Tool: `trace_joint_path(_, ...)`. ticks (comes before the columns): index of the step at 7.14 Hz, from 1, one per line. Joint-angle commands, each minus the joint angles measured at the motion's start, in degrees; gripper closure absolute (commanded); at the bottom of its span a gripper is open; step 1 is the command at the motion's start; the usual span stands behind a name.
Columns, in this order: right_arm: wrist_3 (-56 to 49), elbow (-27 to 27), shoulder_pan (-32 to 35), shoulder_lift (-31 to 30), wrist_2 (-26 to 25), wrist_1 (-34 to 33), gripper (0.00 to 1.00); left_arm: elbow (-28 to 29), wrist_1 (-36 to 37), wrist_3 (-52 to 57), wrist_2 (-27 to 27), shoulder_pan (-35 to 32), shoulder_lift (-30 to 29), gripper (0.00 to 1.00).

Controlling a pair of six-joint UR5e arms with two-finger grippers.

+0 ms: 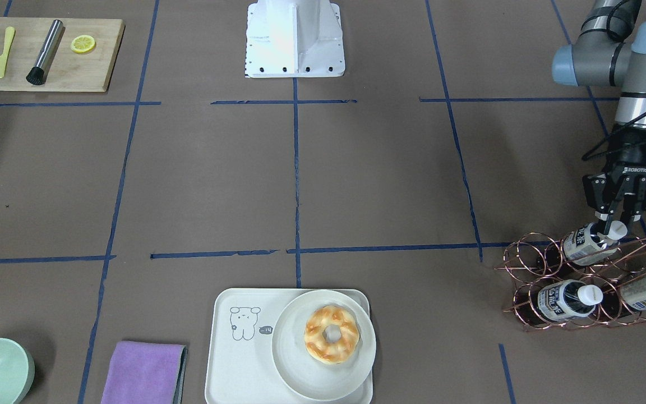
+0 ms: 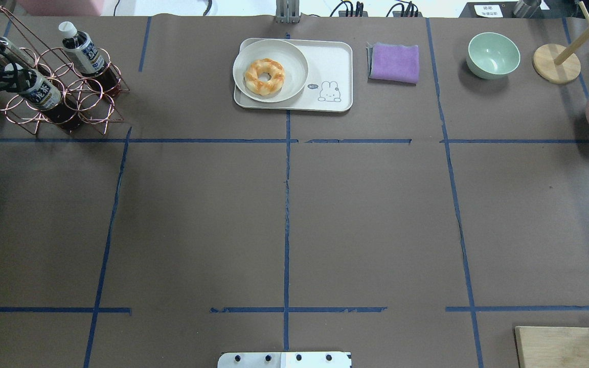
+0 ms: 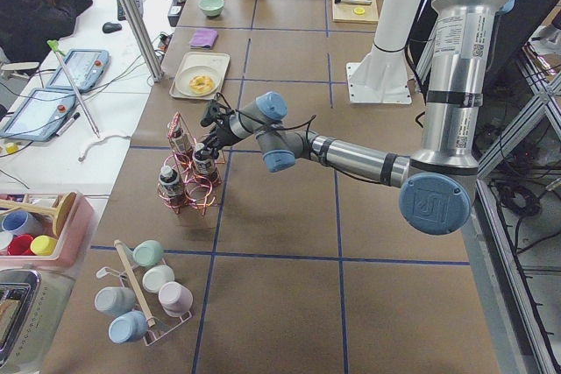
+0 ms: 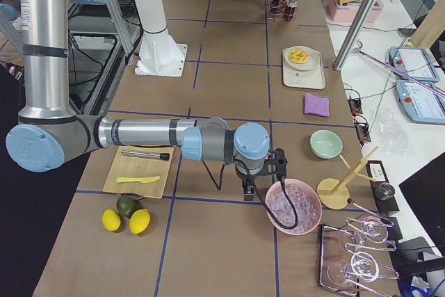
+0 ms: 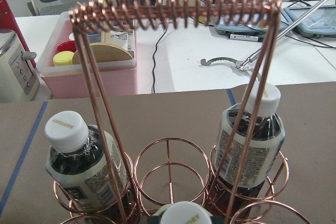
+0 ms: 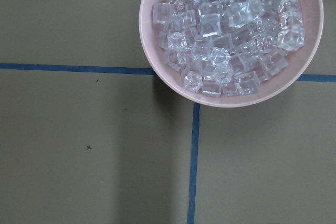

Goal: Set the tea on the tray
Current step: 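Reach the left gripper into the copper rack and grasp a dark tea bottle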

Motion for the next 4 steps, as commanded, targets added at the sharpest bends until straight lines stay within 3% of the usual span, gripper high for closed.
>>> trace_joint_path(1, 0.0, -0.1, 0.0, 0.0, 0.0, 0.0, 0.00, -0.8, 0.0, 0.1, 0.0, -0.2, 0.0, 0.77)
trace_joint_path(4, 0.0, -0.1, 0.0, 0.0, 0.1, -0.1, 0.00, -2.4, 0.1, 0.2, 1.1, -0.8, 0.4, 0.85)
